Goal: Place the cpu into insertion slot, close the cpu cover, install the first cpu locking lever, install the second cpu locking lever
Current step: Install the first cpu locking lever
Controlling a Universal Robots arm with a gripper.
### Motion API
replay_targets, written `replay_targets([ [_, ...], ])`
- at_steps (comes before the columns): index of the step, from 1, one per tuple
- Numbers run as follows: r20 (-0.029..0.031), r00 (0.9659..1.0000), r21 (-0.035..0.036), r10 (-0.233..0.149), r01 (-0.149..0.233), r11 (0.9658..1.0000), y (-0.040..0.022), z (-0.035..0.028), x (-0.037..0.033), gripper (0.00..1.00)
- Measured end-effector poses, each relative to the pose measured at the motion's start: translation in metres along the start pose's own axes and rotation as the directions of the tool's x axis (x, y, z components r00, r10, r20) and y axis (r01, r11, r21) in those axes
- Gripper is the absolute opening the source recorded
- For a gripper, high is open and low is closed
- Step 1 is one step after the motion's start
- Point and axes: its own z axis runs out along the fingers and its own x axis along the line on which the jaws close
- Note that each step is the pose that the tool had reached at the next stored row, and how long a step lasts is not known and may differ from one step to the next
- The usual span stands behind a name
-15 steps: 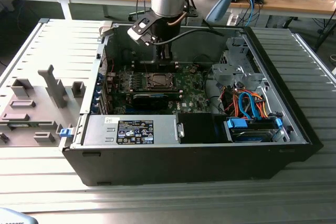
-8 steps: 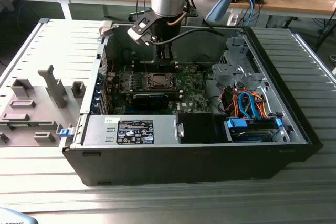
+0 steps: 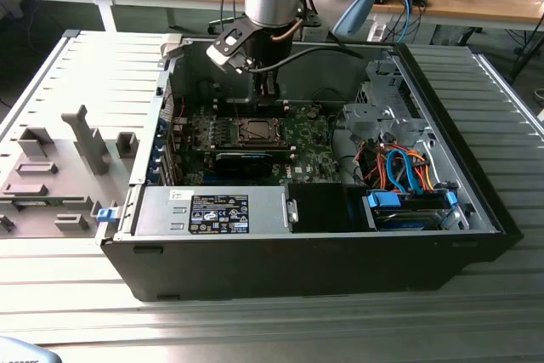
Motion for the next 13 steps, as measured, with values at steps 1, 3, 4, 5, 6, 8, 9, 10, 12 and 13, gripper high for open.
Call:
replay_targets([
  [1,0.0002,1.0000,0.0000,-0.003,0.003,1.0000,0.0000,0.0000,0.0000,0.11],
  [3,0.0004,0.9999,-0.0002,-0.016,0.016,0.9999,0.0000,0.0000,0.0000,0.11],
  [4,0.0005,0.9998,-0.0002,-0.022,0.022,0.9998,0.0000,0.0000,0.0000,0.11],
  [5,0.0007,0.9996,-0.0003,-0.028,0.028,0.9996,0.0000,0.0000,0.0000,0.11],
  [6,0.0008,0.9995,-0.0003,-0.033,0.033,0.9995,0.0000,0.0000,0.0000,0.11],
  [8,0.0010,0.9991,-0.0004,-0.041,0.041,0.9991,0.0000,0.0000,0.0000,0.11],
  [9,0.0011,0.9990,-0.0004,-0.046,0.046,0.9990,0.0000,0.0000,0.0000,0.11],
  [10,0.0013,0.9987,-0.0004,-0.051,0.051,0.9987,0.0000,0.0000,0.0000,0.11],
  [12,0.0014,0.9984,-0.0005,-0.057,0.057,0.9984,0.0000,0.0000,0.0000,0.11],
  [13,0.0015,0.9980,-0.0006,-0.062,0.062,0.9980,0.0000,0.0000,0.0000,0.11],
])
